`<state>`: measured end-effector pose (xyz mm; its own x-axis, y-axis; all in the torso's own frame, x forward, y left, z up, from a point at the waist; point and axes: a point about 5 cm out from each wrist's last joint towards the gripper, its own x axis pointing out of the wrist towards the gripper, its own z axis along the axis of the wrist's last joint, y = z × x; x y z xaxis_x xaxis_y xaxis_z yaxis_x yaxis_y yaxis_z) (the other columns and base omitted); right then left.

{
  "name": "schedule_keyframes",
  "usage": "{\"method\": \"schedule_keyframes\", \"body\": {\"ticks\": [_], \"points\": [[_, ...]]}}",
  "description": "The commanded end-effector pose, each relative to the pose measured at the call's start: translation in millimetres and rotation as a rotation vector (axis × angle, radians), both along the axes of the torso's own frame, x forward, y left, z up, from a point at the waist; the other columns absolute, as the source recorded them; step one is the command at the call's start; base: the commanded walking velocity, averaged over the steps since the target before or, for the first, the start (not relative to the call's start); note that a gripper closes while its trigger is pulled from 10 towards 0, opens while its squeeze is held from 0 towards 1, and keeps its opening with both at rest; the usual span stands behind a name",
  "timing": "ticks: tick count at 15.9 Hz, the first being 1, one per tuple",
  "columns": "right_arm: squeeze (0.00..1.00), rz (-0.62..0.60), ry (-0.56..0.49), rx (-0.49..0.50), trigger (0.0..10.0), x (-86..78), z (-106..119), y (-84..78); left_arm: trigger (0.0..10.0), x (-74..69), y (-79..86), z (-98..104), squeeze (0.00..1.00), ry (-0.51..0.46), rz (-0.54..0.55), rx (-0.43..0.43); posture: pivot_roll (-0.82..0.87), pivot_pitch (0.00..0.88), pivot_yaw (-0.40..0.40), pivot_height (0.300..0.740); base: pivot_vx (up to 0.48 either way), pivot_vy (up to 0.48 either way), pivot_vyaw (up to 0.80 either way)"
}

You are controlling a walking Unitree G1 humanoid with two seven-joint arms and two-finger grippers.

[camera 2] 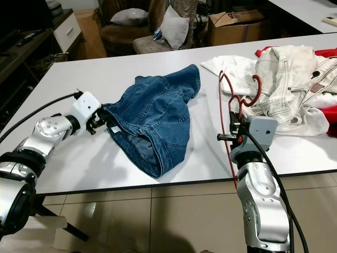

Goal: Hang hanger

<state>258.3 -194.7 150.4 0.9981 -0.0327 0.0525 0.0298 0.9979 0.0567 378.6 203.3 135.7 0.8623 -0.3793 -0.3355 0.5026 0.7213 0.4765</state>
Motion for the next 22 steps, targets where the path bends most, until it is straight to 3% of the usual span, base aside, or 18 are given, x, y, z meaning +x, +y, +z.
{"method": "schedule_keyframes", "body": {"ticks": [1,5,11,12,14,22], "points": [[0.0,0.002,0.029,-0.001,10.0,-3.5,-4,2.1,10.0,2.7,7.8,5,0.0,-0.022,0.063,0.009,-0.14,0.028,0.185,0.74,0.0,0.0,0.0],[0.0,-0.002,0.044,-0.005,10.0,-9.8,-5,0.5,10.0,4.9,18.1,14,0.0,-0.072,0.127,-0.008,-0.14,0.053,0.185,0.74,0.0,0.0,0.0],[0.0,0.0,0.051,-0.036,10.0,-19.6,1,-6.6,10.0,1.7,24.6,15,0.0,-0.032,0.057,0.011,-0.18,0.088,0.174,0.74,0.0,0.0,0.0],[0.0,0.0,0.053,-0.036,10.0,-20.1,1,-6.6,10.0,0.4,26.7,15,0.0,-0.026,0.042,0.027,-0.18,0.088,0.173,0.74,0.0,0.0,0.0],[0.0,0.007,0.06,-0.036,10.0,-19.5,1,-5.0,10.0,-5.2,37.6,12,0.0,0.002,-0.003,0.142,-0.17,0.089,0.171,0.74,0.0,0.0,0.0],[0.0,0.003,0.062,-0.028,10.0,-21.7,2,-4.3,10.0,-12.6,55.3,16,0.0,0.082,-0.066,0.2,-0.18,0.089,0.185,0.74,0.0,0.0,0.0]]}}
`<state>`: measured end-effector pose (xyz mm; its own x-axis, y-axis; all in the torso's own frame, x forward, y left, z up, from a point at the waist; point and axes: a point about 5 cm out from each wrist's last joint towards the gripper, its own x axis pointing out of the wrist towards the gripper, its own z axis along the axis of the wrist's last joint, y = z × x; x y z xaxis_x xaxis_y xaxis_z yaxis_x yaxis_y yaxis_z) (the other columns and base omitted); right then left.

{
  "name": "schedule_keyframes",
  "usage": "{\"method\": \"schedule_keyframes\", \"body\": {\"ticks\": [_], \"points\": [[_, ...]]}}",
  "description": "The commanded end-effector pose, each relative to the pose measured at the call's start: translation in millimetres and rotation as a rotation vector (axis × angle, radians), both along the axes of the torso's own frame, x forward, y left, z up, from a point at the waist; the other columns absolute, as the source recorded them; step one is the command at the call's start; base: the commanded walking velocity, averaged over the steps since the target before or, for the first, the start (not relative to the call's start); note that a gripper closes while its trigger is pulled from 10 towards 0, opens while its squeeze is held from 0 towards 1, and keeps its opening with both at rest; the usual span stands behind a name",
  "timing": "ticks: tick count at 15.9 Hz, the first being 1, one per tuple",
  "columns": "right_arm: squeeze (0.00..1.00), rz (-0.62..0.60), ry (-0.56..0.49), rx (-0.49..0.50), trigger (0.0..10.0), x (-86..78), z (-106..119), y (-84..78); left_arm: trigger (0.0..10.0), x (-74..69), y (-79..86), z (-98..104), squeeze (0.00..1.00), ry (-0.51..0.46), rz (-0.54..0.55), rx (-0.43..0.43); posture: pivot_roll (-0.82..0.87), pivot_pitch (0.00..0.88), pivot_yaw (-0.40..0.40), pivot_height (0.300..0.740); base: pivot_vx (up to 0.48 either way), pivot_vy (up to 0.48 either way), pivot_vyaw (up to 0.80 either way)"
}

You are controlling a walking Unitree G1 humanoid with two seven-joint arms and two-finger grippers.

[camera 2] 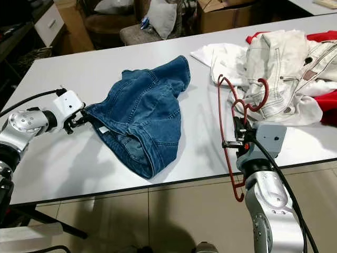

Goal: Hang hanger

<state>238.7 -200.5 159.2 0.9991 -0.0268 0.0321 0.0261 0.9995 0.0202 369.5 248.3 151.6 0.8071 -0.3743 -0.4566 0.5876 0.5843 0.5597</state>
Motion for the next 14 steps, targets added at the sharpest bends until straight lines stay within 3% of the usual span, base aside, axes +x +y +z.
{"method": "schedule_keyframes", "body": {"ticks": [1,5,8,11,12,13,14], "points": [[0.0,-0.002,0.04,0.008,10.0,-2.3,-7,1.6,10.0,-4.2,10.3,-1,0.0,0.024,0.009,0.014,-0.18,0.089,0.185,0.74,0.0,0.0,0.0],[0.0,-0.006,0.034,0.009,10.0,-1.3,-5,1.6,10.0,-4.0,9.1,-5,0.0,0.014,0.026,0.037,-0.18,0.083,0.186,0.74,0.0,0.0,0.0],[0.0,-0.003,0.032,0.011,10.0,-0.4,-5,2.2,10.0,1.6,0.2,-5,0.0,-0.025,0.093,-0.05,-0.18,0.081,0.183,0.74,0.0,0.0,0.0],[0.0,-0.003,0.031,0.009,10.0,-0.1,-4,1.9,10.0,0.9,-3.9,-13,0.0,-0.013,0.12,-0.064,-0.19,0.082,0.186,0.74,0.0,0.0,0.0],[0.0,-0.008,0.029,0.01,10.0,-0.7,-4,0.9,4.7,1.1,-8.6,-17,0.0,-0.011,0.129,-0.104,-0.19,0.083,0.189,0.74,0.0,0.0,0.0],[0.0,-0.01,0.028,0.01,10.0,-1.0,-4,0.6,4.2,1.2,-10.6,-18,0.0,-0.01,0.128,-0.113,-0.19,0.083,0.189,0.74,0.0,0.0,0.0],[0.0,-0.01,0.029,0.01,10.0,-1.2,-4,0.7,3.0,1.4,-13.1,-18,0.0,-0.007,0.121,-0.13,-0.19,0.083,0.19,0.74,0.0,0.0,0.0]]}}
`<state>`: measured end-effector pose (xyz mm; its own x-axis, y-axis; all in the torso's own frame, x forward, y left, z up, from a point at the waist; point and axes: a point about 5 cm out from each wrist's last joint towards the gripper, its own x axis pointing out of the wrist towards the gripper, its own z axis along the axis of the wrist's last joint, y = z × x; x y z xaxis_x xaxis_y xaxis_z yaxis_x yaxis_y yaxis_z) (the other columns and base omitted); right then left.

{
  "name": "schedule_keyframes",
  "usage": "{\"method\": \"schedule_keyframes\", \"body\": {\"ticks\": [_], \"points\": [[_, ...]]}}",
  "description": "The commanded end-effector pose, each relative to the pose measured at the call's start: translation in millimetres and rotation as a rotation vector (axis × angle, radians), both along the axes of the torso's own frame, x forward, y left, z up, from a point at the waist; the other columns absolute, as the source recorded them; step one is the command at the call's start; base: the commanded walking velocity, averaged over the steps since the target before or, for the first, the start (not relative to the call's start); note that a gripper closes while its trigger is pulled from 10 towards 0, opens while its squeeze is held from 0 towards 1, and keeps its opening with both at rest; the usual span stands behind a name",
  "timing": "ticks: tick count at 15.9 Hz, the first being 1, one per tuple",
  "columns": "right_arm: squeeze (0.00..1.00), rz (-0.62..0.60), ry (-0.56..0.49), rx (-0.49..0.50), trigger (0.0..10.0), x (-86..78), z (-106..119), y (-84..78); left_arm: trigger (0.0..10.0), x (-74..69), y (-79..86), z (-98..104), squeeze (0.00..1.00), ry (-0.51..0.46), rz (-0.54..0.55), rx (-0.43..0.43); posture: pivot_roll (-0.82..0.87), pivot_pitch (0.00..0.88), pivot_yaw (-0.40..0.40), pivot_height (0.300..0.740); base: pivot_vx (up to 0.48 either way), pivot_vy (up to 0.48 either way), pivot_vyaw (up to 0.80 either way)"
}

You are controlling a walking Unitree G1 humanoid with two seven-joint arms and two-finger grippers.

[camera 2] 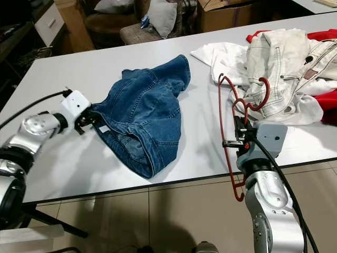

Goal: Hang hanger

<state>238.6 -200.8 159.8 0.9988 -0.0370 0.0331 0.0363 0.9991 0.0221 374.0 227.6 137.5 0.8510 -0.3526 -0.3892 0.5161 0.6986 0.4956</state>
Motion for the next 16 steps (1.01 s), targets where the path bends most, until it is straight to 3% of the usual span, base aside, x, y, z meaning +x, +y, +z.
{"method": "schedule_keyframes", "body": {"ticks": [1,10,12,16], "points": [[0.0,0.0,0.03,0.009,10.0,-0.9,-5,1.7,0.0,-2.9,4.3,-5,0.0,0.027,0.021,-0.026,-0.19,0.083,0.191,0.74,0.0,0.0,0.0],[0.0,0.001,0.028,0.016,10.0,-0.2,-6,3.6,0.0,-3.2,14.5,-5,0.0,0.016,0.091,0.013,-0.18,0.081,0.195,0.74,0.0,0.0,0.0],[0.0,0.001,0.025,0.015,10.0,0.4,-6,3.6,0.0,-3.8,16.3,-6,0.0,0.01,0.133,-0.052,-0.18,0.072,0.195,0.74,0.0,0.0,0.0],[0.0,0.04,-0.006,0.021,10.0,3.3,-1,6.8,0.0,-5.4,23.3,-8,0.0,-0.024,0.272,-0.275,-0.18,0.04,0.201,0.74,0.0,0.0,0.0]]}}
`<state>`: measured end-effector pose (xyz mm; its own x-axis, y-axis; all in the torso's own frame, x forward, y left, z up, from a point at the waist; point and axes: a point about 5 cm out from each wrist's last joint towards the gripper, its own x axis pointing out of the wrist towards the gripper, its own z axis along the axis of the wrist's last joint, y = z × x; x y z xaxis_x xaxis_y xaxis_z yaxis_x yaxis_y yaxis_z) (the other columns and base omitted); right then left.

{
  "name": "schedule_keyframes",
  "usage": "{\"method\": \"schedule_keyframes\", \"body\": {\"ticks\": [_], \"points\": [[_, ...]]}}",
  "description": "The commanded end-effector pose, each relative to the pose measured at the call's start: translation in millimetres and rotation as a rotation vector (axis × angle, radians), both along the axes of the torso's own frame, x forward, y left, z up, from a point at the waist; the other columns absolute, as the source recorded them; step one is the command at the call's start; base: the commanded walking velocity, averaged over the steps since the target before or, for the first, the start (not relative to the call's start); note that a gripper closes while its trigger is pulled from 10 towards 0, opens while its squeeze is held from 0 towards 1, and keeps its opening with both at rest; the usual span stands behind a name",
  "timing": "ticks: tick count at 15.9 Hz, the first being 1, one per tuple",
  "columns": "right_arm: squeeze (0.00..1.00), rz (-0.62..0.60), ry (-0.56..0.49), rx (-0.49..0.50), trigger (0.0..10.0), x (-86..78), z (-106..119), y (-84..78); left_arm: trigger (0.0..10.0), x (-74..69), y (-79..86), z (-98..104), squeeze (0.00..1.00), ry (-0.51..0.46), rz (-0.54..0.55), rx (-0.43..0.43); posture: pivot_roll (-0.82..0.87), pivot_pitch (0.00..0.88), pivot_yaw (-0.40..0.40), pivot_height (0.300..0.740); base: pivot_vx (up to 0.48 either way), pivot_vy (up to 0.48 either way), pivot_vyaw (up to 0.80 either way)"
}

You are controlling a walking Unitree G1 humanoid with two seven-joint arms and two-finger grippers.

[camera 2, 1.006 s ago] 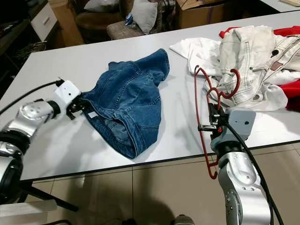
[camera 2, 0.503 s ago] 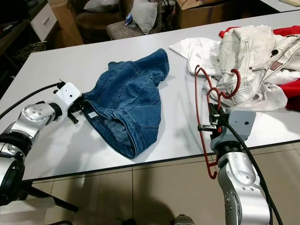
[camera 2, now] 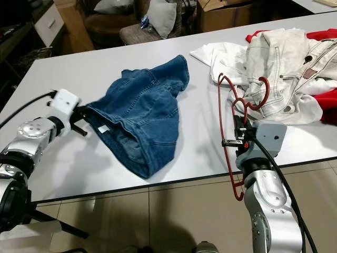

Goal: Hang hanger

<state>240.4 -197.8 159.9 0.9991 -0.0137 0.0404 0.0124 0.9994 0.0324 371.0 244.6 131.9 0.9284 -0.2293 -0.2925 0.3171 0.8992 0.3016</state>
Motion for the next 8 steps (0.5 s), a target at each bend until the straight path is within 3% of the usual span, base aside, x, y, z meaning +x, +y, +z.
{"method": "schedule_keyframes", "body": {"ticks": [1,3,5,8], "points": [[0.0,0.085,-0.016,0.009,10.0,1.3,3,9.3,0.0,-2.0,5.4,-1,0.0,-0.008,0.044,-0.077,-0.18,0.032,0.197,0.74,0.0,0.0,0.0],[0.0,0.227,-0.031,0.019,10.0,-0.4,9,20.1,0.0,1.6,0.6,7,0.0,-0.029,0.018,-0.131,-0.16,0.019,0.187,0.74,0.0,0.0,0.0],[0.0,0.432,-0.018,-0.036,10.0,-3.1,15,32.2,0.0,14.5,-8.1,36,0.0,-0.099,-0.014,-0.163,-0.14,0.004,0.159,0.74,0.0,0.0,0.0],[0.0,0.753,0.014,-0.047,10.0,-16.9,26,50.4,0.0,29.7,-29.8,83,0.0,-0.201,-0.133,-0.095,-0.13,0.0,0.153,0.74,0.0,0.0,0.0]]}}
